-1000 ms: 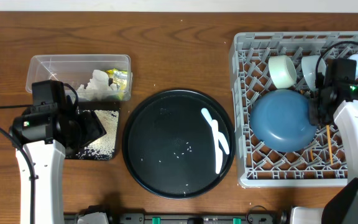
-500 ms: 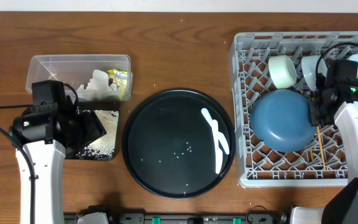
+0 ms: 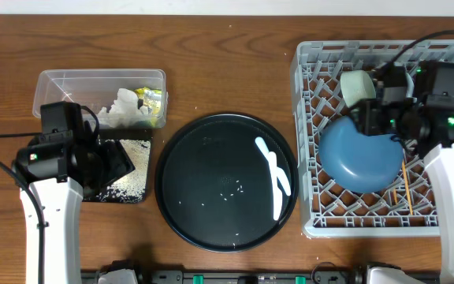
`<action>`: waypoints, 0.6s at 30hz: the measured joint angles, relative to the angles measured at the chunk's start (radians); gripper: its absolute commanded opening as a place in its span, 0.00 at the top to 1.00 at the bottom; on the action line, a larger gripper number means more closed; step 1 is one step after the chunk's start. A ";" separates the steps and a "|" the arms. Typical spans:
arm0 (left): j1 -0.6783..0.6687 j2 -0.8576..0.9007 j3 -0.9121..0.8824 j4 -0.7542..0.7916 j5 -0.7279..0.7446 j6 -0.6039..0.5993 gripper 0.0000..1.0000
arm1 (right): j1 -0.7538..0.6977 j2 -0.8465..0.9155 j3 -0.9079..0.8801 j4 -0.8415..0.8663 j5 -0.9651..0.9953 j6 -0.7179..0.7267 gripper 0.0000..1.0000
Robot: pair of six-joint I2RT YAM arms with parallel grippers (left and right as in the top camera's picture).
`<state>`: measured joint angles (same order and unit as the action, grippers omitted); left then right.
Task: Sort waste into correct bins and load items into the dishwasher rack
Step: 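Move right gripper to the round tray and grasp a white spoon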
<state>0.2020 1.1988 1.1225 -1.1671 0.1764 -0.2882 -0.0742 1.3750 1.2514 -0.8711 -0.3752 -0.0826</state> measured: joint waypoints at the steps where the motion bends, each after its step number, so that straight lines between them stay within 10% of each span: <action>1: 0.000 0.000 0.000 0.000 0.000 0.000 0.31 | 0.043 -0.004 0.000 -0.004 -0.030 0.016 0.47; 18: 0.000 0.000 0.000 0.000 0.000 0.000 0.31 | 0.656 0.232 0.000 -0.082 0.242 0.306 0.44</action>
<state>0.2020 1.1992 1.1225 -1.1675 0.1764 -0.2882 0.5819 1.6066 1.2518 -0.9527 -0.1333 0.2234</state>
